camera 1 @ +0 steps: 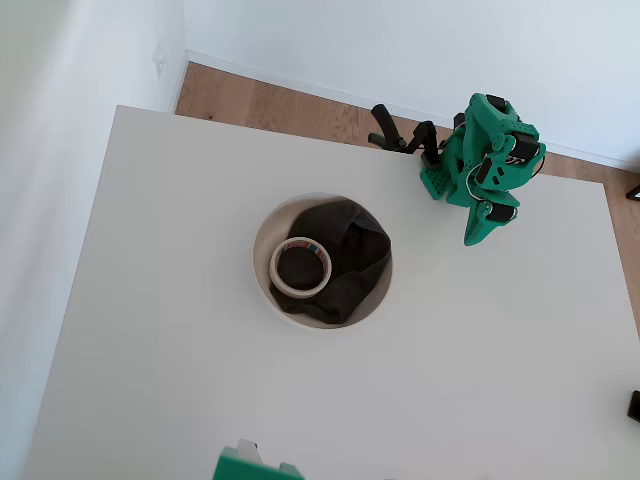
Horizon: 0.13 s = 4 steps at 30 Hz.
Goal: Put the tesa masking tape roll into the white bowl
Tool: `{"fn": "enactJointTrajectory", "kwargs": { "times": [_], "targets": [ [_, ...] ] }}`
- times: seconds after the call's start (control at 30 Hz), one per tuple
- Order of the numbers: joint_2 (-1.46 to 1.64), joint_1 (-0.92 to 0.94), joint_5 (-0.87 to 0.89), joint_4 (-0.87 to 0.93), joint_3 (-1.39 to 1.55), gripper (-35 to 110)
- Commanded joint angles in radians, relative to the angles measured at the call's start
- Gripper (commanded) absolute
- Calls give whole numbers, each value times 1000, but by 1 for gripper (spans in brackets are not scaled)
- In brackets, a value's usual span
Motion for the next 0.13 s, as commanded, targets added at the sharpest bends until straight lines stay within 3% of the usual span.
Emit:
{"fn": "enactJointTrajectory", "kwargs": {
  "times": [0.0,0.1],
  "targets": [
    [0,9,9,17,-14,-8],
    [0,9,9,17,-14,-8]
  ]
}}
